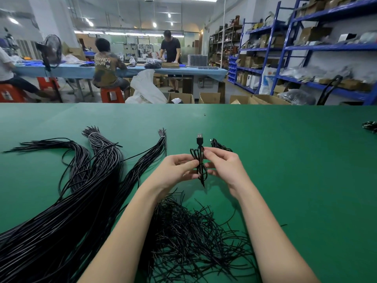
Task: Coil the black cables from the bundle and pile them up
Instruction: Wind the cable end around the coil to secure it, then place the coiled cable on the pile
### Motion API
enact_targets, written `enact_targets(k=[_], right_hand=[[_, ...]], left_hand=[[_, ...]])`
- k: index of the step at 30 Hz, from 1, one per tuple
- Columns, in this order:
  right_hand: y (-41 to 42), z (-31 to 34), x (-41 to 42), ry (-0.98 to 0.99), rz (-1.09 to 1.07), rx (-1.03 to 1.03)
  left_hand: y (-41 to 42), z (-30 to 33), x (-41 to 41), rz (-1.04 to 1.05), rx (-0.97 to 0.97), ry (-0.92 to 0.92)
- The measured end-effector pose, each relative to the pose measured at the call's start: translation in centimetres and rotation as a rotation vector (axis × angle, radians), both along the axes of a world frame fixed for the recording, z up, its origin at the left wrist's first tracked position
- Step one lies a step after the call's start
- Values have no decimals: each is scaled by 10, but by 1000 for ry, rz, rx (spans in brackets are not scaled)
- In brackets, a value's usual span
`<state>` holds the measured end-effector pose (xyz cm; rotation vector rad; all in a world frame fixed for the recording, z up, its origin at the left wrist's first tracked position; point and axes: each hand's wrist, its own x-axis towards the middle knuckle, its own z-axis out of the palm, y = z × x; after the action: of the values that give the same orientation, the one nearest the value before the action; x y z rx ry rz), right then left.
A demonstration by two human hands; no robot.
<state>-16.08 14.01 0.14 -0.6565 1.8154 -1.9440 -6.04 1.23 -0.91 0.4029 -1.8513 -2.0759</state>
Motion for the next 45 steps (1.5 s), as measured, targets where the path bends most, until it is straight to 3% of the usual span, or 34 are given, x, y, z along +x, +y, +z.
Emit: enact_targets(k=[4,8,16,31,35,41,45], right_hand=[[9,-5,-8,7,24,75],[19,-18,-19,-34,-67,119],[22,-39,-25,-46,-85,181],[21,-48,-27,2,-91,246],[21,-49,-27,16,-97,260],[20,-48,-27,19,-111,261],[21,-48,-26,44,-113,282]], left_hand=[[1,1,-2,114,44,-49],[-4,0,-24,297,-60,-205],[-9,9,-102,306,24,-284],[0,-3,-121,55,-692,-470],[0,-5,-115,27,-727,-448],[-1,0,-84,169,-689,-370],[3,1,-43,117,-764,-339]])
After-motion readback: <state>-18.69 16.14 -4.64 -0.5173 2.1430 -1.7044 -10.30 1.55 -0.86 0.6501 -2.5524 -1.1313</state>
